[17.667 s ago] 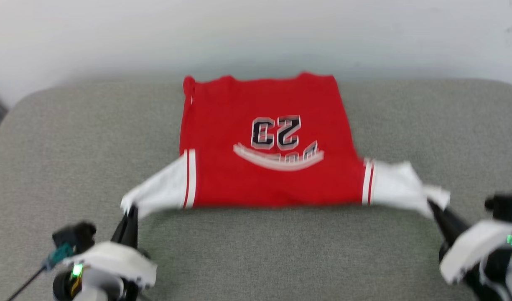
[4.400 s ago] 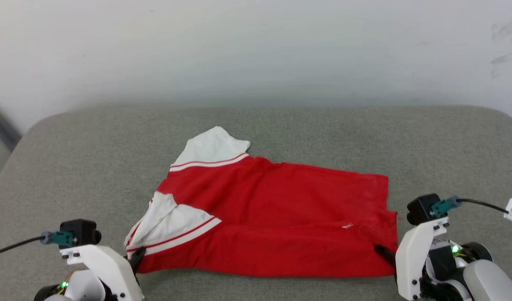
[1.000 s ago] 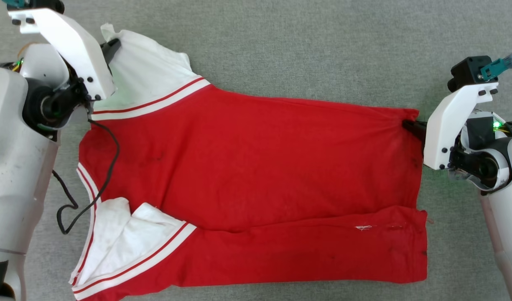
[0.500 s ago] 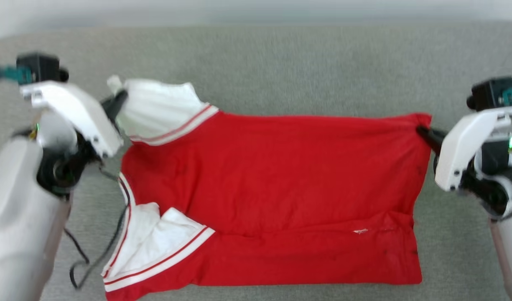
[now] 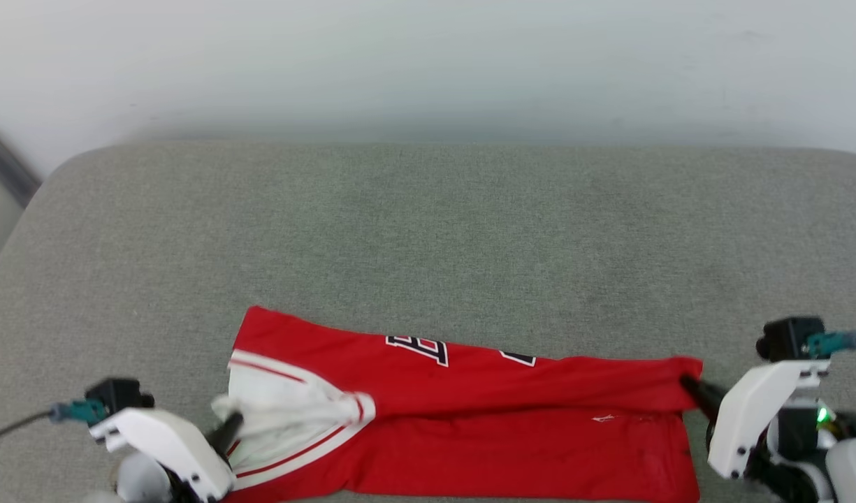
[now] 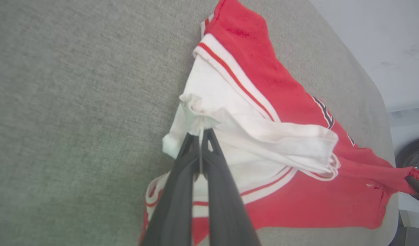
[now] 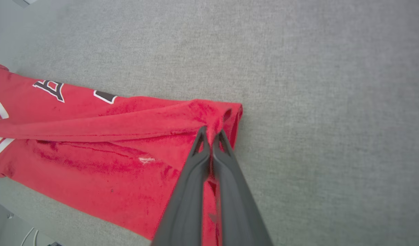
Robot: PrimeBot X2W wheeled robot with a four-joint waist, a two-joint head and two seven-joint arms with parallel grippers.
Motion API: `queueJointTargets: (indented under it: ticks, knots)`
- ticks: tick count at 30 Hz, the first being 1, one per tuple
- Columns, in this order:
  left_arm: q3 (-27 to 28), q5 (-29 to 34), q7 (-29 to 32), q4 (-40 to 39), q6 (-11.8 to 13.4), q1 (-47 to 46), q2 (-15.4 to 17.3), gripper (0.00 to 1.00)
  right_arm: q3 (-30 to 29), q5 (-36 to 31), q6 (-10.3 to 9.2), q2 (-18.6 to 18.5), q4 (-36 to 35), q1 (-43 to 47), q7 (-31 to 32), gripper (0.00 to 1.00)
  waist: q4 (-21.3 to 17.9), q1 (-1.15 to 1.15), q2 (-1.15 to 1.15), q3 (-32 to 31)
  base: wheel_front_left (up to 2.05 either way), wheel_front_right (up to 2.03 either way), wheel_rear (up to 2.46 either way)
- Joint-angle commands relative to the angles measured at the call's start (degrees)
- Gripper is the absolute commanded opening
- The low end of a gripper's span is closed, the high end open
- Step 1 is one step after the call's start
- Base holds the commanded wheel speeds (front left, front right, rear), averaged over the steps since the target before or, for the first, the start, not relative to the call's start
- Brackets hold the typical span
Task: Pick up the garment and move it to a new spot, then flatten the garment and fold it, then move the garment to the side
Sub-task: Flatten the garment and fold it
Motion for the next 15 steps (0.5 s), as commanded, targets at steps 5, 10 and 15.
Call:
queueJointTargets:
  ticks: [5,10,15]
  knots:
    - [-1.83,0.36,-2.03,3.86,-0.16,3.94,-3.29,1.0,0.56,0.71,-0.04,2.24,2.1,5.64,-1.42,1.0,-0.63,0.01,0.0,-0.83,0.0,0.0,0.0]
    - [-2.62,3.09,-7.79,6.19,-1.56,2.91,-5.24,1.0,1.2,1.08,-0.04,3.14,2.57,8.69,-5.55,1.0,-0.93,0.01,0.0,-1.86,0.0,0.0,0.0]
    - [-3.18,7.91,-14.76,3.98,-1.36,2.16,-4.69,1.0,0.95,1.04,-0.04,2.23,-1.88,10.32,-9.6,1.0,-1.82,0.01,0.0,-3.89,0.0,0.0,0.0]
